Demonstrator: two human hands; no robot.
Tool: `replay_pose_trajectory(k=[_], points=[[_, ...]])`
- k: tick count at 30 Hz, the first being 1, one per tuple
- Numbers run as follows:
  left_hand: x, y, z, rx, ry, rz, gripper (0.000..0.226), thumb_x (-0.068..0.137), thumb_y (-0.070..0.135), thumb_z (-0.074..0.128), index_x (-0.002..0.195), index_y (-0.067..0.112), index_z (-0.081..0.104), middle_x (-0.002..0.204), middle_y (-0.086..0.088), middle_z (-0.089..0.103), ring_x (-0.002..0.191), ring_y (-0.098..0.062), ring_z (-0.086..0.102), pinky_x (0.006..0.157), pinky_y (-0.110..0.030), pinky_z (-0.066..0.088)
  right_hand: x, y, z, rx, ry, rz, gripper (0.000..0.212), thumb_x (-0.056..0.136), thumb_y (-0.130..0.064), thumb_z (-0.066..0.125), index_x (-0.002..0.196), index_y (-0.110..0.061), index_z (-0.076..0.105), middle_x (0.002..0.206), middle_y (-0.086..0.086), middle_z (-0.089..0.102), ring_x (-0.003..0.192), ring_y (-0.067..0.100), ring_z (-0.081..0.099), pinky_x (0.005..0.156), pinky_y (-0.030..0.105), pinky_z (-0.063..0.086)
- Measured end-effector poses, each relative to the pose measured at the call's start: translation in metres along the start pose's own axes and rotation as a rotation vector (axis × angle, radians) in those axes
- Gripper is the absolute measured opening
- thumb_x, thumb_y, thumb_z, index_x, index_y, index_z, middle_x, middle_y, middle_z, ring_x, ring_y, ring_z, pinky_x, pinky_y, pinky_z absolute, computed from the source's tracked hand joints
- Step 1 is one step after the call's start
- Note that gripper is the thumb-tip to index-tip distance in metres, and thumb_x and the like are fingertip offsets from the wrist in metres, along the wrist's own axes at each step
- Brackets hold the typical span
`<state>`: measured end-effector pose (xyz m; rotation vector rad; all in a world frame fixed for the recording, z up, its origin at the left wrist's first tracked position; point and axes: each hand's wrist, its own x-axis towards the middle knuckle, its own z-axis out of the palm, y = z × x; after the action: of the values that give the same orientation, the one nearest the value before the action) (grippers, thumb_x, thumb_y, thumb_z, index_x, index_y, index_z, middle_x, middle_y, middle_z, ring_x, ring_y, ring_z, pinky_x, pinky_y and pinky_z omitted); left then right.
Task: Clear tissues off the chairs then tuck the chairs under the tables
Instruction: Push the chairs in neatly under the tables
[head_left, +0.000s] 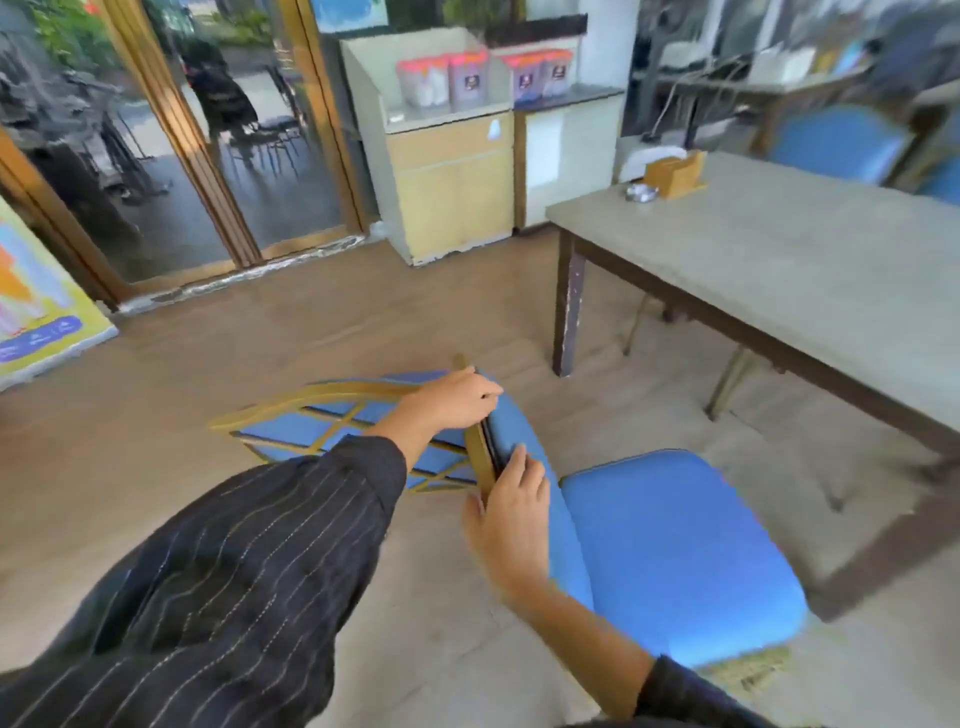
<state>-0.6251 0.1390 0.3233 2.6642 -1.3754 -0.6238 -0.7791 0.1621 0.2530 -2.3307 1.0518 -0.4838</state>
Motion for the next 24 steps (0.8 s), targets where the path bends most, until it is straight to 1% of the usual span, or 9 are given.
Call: replay_pose_trajectory(k=[3, 6, 7, 10, 12, 15, 18, 21, 24], points=[[0.026, -0.011, -0.001, 0.007, -0.053, 0.089, 0.041, 0.102, 0.016, 0.03, 0.14, 0.015, 0.044, 0.153, -0.005, 0.034, 0.143, -0.032, 0.023, 0.115, -0.046, 0.019, 0.012, -0.008, 0.007, 0.021, -0.017, 0.173, 0.075, 0.082, -0.042, 0.058, 0.137, 0.003, 0.03, 0.134, 0.02, 0.045, 0.129, 0.035, 0.04, 0.11, 0.04, 0.032], [0.05, -0.033, -0.002, -0.075, -0.142, 0.216, 0.038, 0.101, 0.015, 0.034, 0.133, 0.012, 0.053, 0.149, -0.009, 0.042, 0.139, -0.027, 0.034, 0.111, -0.03, 0.022, 0.013, -0.02, 0.009, -0.057, 0.058, 0.29, 0.064, 0.085, -0.049, 0.054, 0.128, -0.004, 0.038, 0.124, 0.013, 0.052, 0.121, 0.031, 0.046, 0.101, 0.038, 0.037], [0.06, -0.04, -0.003, -0.093, -0.157, 0.281, 0.038, 0.1, 0.015, 0.034, 0.128, 0.014, 0.058, 0.147, -0.007, 0.044, 0.139, -0.025, 0.034, 0.113, -0.03, 0.02, 0.012, -0.024, 0.009, -0.09, 0.095, 0.313, 0.061, 0.085, -0.05, 0.054, 0.125, -0.005, 0.041, 0.12, 0.012, 0.054, 0.118, 0.03, 0.049, 0.098, 0.037, 0.039], [0.076, -0.055, 0.0, -0.183, -0.159, 0.393, 0.043, 0.088, 0.035, 0.031, 0.112, 0.029, 0.067, 0.14, -0.001, 0.054, 0.136, -0.022, 0.04, 0.118, -0.042, 0.019, 0.005, -0.037, 0.011, -0.178, 0.215, 0.42, 0.05, 0.084, -0.054, 0.054, 0.107, -0.009, 0.049, 0.105, 0.009, 0.06, 0.104, 0.03, 0.057, 0.085, 0.037, 0.044], [0.079, -0.06, 0.0, -0.12, -0.145, 0.478, 0.049, 0.09, 0.035, 0.024, 0.116, 0.028, 0.065, 0.139, 0.003, 0.055, 0.134, -0.022, 0.042, 0.118, -0.044, 0.016, 0.001, -0.043, 0.016, -0.246, 0.3, 0.482, 0.046, 0.083, -0.055, 0.056, 0.094, -0.011, 0.051, 0.093, 0.007, 0.063, 0.091, 0.029, 0.061, 0.074, 0.035, 0.045], [0.081, -0.063, -0.004, -0.104, -0.147, 0.557, 0.047, 0.096, 0.025, 0.024, 0.116, 0.022, 0.066, 0.135, 0.002, 0.058, 0.129, -0.022, 0.046, 0.115, -0.041, 0.02, -0.004, -0.049, 0.025, -0.322, 0.391, 0.529, 0.055, 0.078, -0.068, 0.053, 0.085, -0.013, 0.053, 0.079, 0.004, 0.064, 0.076, 0.026, 0.062, 0.063, 0.033, 0.044], [0.073, -0.062, -0.005, -0.257, -0.122, 0.556, 0.043, 0.079, 0.032, 0.029, 0.087, 0.02, 0.07, 0.116, -0.009, 0.067, 0.117, -0.03, 0.053, 0.109, -0.045, 0.029, -0.003, -0.048, 0.022, -0.402, 0.359, 0.536, 0.069, 0.077, -0.079, 0.031, 0.087, -0.014, 0.052, 0.082, 0.003, 0.065, 0.076, 0.025, 0.063, 0.059, 0.033, 0.039], [0.069, -0.063, -0.008, -0.198, -0.126, 0.548, 0.037, 0.085, 0.029, 0.033, 0.092, 0.014, 0.067, 0.112, -0.012, 0.066, 0.112, -0.032, 0.053, 0.104, -0.043, 0.033, 0.0, -0.047, 0.019, -0.448, 0.369, 0.493, 0.079, 0.071, -0.083, 0.014, 0.087, -0.015, 0.051, 0.083, 0.001, 0.065, 0.072, 0.024, 0.062, 0.057, 0.032, 0.038], [0.071, -0.063, -0.008, -0.158, -0.111, 0.577, 0.033, 0.091, 0.024, 0.034, 0.096, 0.011, 0.064, 0.115, -0.015, 0.063, 0.111, -0.035, 0.052, 0.098, -0.043, 0.037, 0.0, -0.042, 0.015, -0.47, 0.382, 0.479, 0.069, 0.075, -0.081, 0.023, 0.081, -0.016, 0.048, 0.076, 0.001, 0.065, 0.065, 0.026, 0.061, 0.053, 0.031, 0.036]])
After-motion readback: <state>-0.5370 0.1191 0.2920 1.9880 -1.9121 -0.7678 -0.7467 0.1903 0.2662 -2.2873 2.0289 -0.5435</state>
